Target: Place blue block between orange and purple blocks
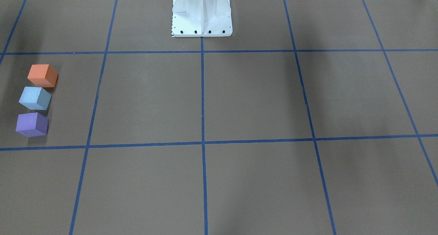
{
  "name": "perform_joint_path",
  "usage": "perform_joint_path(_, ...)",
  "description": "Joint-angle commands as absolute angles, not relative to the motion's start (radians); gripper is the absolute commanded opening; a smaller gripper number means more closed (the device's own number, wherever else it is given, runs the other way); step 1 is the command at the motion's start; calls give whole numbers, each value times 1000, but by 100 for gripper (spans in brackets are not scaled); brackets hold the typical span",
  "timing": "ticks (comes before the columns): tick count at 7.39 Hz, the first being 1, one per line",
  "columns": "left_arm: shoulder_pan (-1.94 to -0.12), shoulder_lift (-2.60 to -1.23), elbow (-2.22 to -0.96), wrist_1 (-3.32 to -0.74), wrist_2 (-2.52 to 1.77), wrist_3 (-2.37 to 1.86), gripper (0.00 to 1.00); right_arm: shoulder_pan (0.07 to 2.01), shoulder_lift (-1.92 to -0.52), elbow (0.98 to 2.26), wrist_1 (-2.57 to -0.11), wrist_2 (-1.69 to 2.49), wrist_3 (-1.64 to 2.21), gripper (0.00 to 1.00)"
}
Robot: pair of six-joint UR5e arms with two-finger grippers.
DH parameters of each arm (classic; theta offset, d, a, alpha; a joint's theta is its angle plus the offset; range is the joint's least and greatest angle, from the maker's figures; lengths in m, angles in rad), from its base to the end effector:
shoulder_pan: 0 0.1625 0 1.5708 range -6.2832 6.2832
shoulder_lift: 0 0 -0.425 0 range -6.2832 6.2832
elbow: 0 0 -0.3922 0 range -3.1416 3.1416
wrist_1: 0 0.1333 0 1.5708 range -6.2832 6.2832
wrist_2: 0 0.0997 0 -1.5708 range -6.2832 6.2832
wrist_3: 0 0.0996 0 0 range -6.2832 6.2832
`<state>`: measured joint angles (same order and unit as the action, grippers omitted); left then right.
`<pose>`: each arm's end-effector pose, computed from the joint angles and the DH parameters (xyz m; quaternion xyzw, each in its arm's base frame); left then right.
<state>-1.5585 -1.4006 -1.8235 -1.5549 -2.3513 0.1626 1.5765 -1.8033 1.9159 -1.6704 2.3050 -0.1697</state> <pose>-0.0580 -0.4238 0.6130 0.0593 0.3768 0.0933 0.9197 0.0688 -0.3921 0.6046 0.0375 -0.3570 -0.0788 0.9300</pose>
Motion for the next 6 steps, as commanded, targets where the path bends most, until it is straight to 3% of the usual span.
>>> perform_joint_path(1, -1562, -1401, -1824, -1542, -2350, 163, 100, 1577, -1802, 1914, -1672, 2307, -169, 99)
perform_joint_path(6, -1594, -1419, -1824, -1503, -2352, 167, 100, 1577, -1802, 1914, -1672, 2309, -169, 99)
